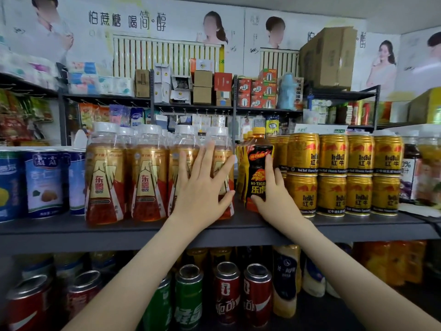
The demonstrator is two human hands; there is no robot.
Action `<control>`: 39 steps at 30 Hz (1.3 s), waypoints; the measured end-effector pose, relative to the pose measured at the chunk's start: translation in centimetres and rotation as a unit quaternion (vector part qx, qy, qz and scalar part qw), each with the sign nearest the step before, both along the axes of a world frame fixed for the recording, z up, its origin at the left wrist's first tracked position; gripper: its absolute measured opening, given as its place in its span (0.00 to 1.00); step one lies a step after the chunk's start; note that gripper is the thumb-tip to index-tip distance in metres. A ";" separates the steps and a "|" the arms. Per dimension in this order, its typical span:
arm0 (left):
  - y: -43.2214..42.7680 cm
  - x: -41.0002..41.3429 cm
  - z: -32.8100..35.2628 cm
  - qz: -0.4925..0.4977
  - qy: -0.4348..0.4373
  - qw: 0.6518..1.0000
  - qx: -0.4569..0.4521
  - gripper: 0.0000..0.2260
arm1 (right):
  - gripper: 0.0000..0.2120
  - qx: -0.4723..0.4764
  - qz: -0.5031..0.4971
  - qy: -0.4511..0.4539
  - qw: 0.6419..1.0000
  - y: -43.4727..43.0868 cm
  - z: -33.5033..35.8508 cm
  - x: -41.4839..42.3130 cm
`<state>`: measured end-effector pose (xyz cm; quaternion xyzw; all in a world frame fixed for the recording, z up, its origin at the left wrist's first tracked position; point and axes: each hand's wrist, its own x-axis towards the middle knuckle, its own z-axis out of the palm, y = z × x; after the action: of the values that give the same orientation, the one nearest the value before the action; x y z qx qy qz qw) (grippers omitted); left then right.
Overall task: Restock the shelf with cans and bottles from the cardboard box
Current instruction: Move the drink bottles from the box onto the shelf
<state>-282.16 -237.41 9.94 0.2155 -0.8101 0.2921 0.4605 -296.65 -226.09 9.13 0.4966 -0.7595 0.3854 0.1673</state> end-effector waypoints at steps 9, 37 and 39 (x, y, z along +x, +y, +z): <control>3.3 4.2 -5.3 -0.121 0.041 0.988 0.086 0.22 | 0.29 -0.087 0.056 0.162 0.981 3.1 -4.8 7.3; 18.2 59.4 -46.0 0.410 0.052 0.530 0.741 0.24 | 0.23 0.399 0.609 -0.012 0.685 -5.8 -42.5 55.8; 16.6 64.0 -48.7 0.411 0.070 0.502 0.758 0.23 | 0.25 0.431 0.606 -0.010 0.669 -8.1 -45.9 60.8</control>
<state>-218.11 -220.84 -38.77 0.8107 -0.5069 -0.2931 0.0040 -235.86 -234.15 -36.76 0.8606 -0.3748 0.0368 -0.3428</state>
